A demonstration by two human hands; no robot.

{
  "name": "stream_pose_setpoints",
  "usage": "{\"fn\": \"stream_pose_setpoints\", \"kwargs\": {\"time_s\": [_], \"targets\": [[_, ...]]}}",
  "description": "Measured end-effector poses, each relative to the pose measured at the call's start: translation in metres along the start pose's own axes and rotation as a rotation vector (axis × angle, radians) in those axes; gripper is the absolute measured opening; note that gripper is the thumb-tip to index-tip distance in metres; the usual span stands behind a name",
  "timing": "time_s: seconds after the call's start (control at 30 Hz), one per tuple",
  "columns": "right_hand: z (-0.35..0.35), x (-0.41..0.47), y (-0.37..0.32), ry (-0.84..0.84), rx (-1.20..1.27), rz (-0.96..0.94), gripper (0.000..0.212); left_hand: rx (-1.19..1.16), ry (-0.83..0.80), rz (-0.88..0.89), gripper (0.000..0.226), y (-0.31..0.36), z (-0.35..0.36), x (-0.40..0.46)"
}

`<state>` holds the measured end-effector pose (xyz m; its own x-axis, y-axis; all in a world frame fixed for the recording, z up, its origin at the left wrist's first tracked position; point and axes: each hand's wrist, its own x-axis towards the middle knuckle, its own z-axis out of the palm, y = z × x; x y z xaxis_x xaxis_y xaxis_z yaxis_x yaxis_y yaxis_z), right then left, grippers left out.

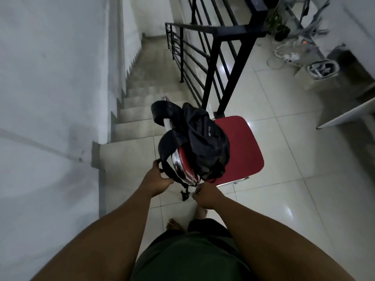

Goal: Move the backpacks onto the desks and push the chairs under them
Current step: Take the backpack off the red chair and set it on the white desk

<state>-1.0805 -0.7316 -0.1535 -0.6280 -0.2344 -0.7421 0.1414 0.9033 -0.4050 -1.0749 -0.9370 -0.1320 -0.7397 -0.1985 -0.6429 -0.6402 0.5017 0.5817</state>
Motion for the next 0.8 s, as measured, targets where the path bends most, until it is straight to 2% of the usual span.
{"fn": "stream_pose_setpoints", "kwargs": {"time_s": [0.17,0.23,0.3,0.37,0.47,0.53,0.6,0.7,0.8], "targets": [[-0.016,0.026,-0.025,-0.02,-0.009,0.007,0.029,-0.211,0.031,0.171,0.085,0.016,-0.018,0.023],[-0.021,0.034,-0.035,-0.035,-0.024,0.016,0.026,-0.214,-0.002,0.187,0.075,0.017,-0.026,0.03],[-0.022,0.041,-0.039,-0.068,-0.066,0.037,0.026,-0.178,-0.144,0.162,0.072,0.018,-0.035,0.035],[-0.022,0.044,-0.045,-0.082,-0.105,0.082,0.032,-0.078,-0.353,0.108,0.075,0.017,-0.045,0.044],[-0.022,0.045,-0.053,-0.048,-0.135,0.132,0.045,0.349,-0.649,0.113,0.06,0.023,-0.064,0.06],[-0.02,0.039,-0.065,-0.012,0.001,0.213,0.05,0.506,-0.822,0.064,0.052,0.035,-0.076,0.063],[-0.017,0.038,-0.075,0.081,0.108,0.238,0.044,0.555,-0.974,0.024,0.048,0.051,-0.083,0.063],[-0.02,0.027,-0.08,0.075,0.125,0.384,0.042,0.657,-1.091,0.01,0.046,0.075,-0.083,0.056],[-0.032,0.008,-0.082,0.237,0.074,0.509,0.03,0.761,-1.201,-0.02,0.047,0.091,-0.075,0.045]]}}
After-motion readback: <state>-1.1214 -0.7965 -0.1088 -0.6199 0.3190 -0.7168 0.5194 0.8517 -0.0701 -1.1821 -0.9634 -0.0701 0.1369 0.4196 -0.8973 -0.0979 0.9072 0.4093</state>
